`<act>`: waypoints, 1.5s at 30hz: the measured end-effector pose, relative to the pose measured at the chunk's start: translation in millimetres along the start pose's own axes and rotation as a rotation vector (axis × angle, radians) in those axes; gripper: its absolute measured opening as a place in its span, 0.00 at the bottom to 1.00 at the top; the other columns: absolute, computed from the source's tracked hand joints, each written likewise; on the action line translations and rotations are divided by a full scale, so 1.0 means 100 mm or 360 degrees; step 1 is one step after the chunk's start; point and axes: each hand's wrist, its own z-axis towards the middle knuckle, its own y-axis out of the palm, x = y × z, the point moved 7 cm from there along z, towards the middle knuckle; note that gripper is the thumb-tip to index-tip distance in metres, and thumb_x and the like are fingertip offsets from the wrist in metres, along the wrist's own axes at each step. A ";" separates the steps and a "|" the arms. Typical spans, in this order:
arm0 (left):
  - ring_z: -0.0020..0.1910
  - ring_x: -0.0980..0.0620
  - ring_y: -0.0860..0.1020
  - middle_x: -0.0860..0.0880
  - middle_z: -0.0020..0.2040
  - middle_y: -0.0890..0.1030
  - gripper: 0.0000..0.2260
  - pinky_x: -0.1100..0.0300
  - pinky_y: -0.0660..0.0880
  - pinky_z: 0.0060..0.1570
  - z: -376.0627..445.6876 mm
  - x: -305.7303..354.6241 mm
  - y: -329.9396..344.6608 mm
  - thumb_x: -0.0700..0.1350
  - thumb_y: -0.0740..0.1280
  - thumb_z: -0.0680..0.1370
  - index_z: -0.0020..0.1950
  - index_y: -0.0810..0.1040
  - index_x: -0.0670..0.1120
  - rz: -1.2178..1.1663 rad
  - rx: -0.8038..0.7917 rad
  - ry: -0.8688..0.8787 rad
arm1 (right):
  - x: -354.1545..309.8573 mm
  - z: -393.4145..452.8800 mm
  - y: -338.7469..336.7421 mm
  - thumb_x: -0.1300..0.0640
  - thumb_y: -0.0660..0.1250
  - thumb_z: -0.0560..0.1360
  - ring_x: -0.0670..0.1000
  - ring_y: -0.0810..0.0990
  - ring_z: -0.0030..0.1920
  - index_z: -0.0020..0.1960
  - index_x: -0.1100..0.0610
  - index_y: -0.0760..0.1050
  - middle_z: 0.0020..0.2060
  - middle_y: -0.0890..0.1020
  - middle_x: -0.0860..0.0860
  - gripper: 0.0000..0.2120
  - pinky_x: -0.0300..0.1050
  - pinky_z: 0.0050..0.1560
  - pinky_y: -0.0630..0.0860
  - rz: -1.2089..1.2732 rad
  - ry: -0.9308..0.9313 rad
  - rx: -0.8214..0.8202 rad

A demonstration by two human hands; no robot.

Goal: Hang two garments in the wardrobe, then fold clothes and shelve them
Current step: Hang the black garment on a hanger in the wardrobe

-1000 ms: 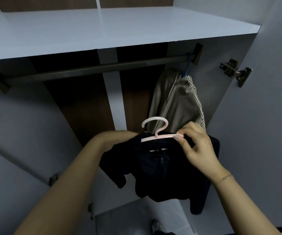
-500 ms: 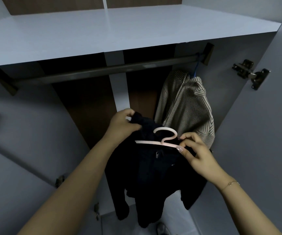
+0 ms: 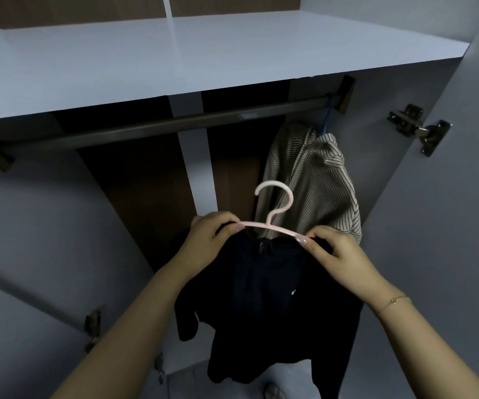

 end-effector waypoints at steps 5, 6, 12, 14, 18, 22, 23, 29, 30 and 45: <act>0.51 0.60 0.75 0.59 0.45 0.79 0.08 0.47 0.61 0.66 0.30 0.06 -0.09 0.49 0.62 0.81 0.45 0.78 0.58 0.0025 0.0160 0.0002 | 0.11 -0.03 -0.15 0.42 0.61 0.77 0.45 0.78 0.39 0.45 0.47 0.77 0.36 0.80 0.43 0.11 0.34 0.39 0.71 -0.0134 -0.0030 0.0109; 0.52 0.59 0.75 0.58 0.45 0.79 0.07 0.49 0.61 0.66 0.38 0.08 -0.07 0.49 0.63 0.81 0.46 0.78 0.56 0.0048 0.0172 0.0001 | 0.12 -0.03 -0.17 0.42 0.62 0.77 0.46 0.78 0.36 0.44 0.48 0.77 0.35 0.80 0.44 0.11 0.35 0.37 0.71 -0.0093 -0.0010 0.0192; 0.65 0.53 0.70 0.52 0.63 0.76 0.11 0.46 0.62 0.70 0.85 0.15 -0.07 0.48 0.61 0.82 0.63 0.76 0.51 0.0070 0.0355 -0.0092 | 0.23 0.33 -0.33 0.50 0.65 0.79 0.49 0.70 0.25 0.41 0.51 0.77 0.27 0.77 0.55 0.10 0.45 0.30 0.69 0.0009 0.0187 0.0564; 0.67 0.54 0.69 0.52 0.67 0.74 0.14 0.48 0.64 0.70 0.91 0.15 -0.05 0.49 0.61 0.82 0.68 0.73 0.51 -0.0003 0.0376 -0.0131 | 0.26 0.54 -0.43 0.51 0.65 0.79 0.46 0.70 0.26 0.41 0.53 0.77 0.25 0.75 0.51 0.10 0.38 0.29 0.66 -0.0011 0.0240 0.0654; 0.67 0.56 0.70 0.52 0.67 0.74 0.13 0.52 0.66 0.70 0.82 0.10 0.11 0.45 0.62 0.82 0.67 0.75 0.50 -0.0114 0.0384 -0.0127 | 0.43 1.05 -0.60 0.48 0.64 0.80 0.44 0.70 0.26 0.38 0.53 0.75 0.23 0.71 0.46 0.14 0.41 0.31 0.62 0.0009 0.0427 0.0818; 0.67 0.56 0.70 0.52 0.67 0.73 0.14 0.57 0.65 0.71 0.69 -0.05 0.27 0.42 0.62 0.81 0.67 0.75 0.49 -0.0169 0.0356 -0.0248 | 0.62 1.60 -0.63 0.48 0.61 0.81 0.56 0.78 0.39 0.43 0.60 0.78 0.34 0.80 0.53 0.17 0.46 0.40 0.67 0.0011 0.0533 0.0827; 0.66 0.58 0.70 0.53 0.66 0.73 0.15 0.61 0.65 0.69 0.67 -0.08 0.30 0.42 0.63 0.81 0.67 0.74 0.50 -0.0144 0.0341 -0.0278 | 0.68 1.71 -0.61 0.49 0.61 0.81 0.58 0.79 0.43 0.45 0.62 0.78 0.38 0.82 0.57 0.17 0.47 0.43 0.69 -0.0001 0.0552 0.0812; 0.58 0.79 0.65 0.69 0.59 0.68 0.15 0.81 0.61 0.56 0.65 -0.15 0.35 0.40 0.63 0.81 0.66 0.74 0.52 -0.0147 0.0293 -0.0345 | 1.03 1.83 -0.44 0.49 0.60 0.81 0.64 0.79 0.51 0.56 0.62 0.74 0.49 0.82 0.62 0.16 0.52 0.45 0.72 -0.0318 0.0613 0.0641; 0.58 0.78 0.66 0.69 0.59 0.67 0.15 0.81 0.61 0.56 0.65 -0.16 0.36 0.39 0.63 0.81 0.66 0.75 0.51 -0.0137 0.0299 -0.0354 | 1.04 1.78 -0.45 0.50 0.59 0.81 0.64 0.79 0.51 0.57 0.62 0.74 0.50 0.81 0.61 0.15 0.52 0.45 0.73 -0.0399 0.0560 0.0641; 0.76 0.51 0.56 0.54 0.78 0.59 0.24 0.44 0.54 0.75 0.42 0.29 0.68 0.52 0.61 0.81 0.76 0.60 0.57 0.0281 0.0206 -0.0233 | 0.61 0.35 -0.30 0.48 0.61 0.80 0.50 0.61 0.75 0.78 0.52 0.57 0.77 0.59 0.49 0.29 0.44 0.75 0.57 -0.0770 -0.0088 0.0038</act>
